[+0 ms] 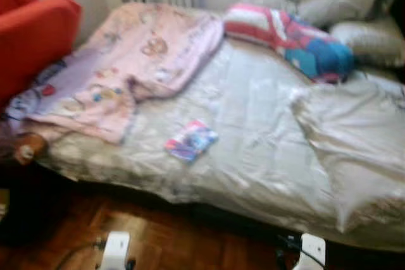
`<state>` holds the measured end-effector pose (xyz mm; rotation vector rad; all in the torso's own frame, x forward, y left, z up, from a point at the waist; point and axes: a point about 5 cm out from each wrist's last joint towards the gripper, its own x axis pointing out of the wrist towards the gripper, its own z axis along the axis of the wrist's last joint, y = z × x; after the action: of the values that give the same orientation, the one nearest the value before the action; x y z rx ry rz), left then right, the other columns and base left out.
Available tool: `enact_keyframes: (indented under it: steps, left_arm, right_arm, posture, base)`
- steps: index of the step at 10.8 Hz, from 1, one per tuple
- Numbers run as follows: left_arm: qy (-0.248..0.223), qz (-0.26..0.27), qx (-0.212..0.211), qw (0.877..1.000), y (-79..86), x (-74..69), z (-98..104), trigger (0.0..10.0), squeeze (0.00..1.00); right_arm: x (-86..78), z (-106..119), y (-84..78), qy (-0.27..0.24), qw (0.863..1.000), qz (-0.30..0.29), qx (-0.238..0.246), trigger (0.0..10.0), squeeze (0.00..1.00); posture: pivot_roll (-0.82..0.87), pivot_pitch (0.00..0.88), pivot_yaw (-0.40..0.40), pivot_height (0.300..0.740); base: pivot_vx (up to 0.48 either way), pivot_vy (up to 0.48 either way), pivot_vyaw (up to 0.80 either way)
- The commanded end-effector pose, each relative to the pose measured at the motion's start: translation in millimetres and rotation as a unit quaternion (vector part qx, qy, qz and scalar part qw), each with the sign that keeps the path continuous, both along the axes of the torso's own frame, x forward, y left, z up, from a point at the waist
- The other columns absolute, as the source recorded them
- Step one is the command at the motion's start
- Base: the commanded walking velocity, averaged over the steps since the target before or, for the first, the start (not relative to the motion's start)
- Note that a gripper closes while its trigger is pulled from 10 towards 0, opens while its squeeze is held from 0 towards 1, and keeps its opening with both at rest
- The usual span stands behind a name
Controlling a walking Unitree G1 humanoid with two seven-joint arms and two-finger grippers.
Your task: Clean up the room
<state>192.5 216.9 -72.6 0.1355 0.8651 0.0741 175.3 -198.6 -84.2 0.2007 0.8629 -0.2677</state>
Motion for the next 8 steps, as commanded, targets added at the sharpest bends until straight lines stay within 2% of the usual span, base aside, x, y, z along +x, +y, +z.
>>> enact_keyframes:
  steps: [1,2,6,8]
  left_arm:
    - [0.014,0.000,-0.003,1.000,-2.8,-7.2,-4.6,10.0,0.00]
    - [0.013,-0.002,-0.003,1.000,-4.6,-5.4,-4.0,10.0,0.00]
    - [0.017,-0.003,-0.001,1.000,-0.7,-11.8,-6.0,10.0,0.00]
    - [0.021,-0.006,0.000,1.000,1.3,-15.1,-7.1,10.0,0.00]
  right_arm:
    - [-8.0,-2.7,-5.9,0.011,1.000,-0.009,-0.005,10.0,0.00]
    - [-8.8,-2.8,-7.8,0.015,1.000,-0.007,-0.011,10.0,0.00]
    - [-14.4,-5.9,-3.7,0.023,1.000,0.005,-0.009,10.0,0.00]
    - [-11.9,-5.1,-1.3,0.019,1.000,0.007,-0.009,10.0,0.00]
  posture:
    - [0.05,0.098,-0.002,0.740]
    - [0.06,0.089,-0.004,0.740]
    - [0.06,0.069,-0.001,0.740]
    - [0.06,0.060,0.005,0.740]
  base:
    - [0.000,-0.292,0.00]
    - [0.000,-0.292,0.00]
    - [0.000,-0.292,-0.67]
    - [0.000,-0.292,0.00]
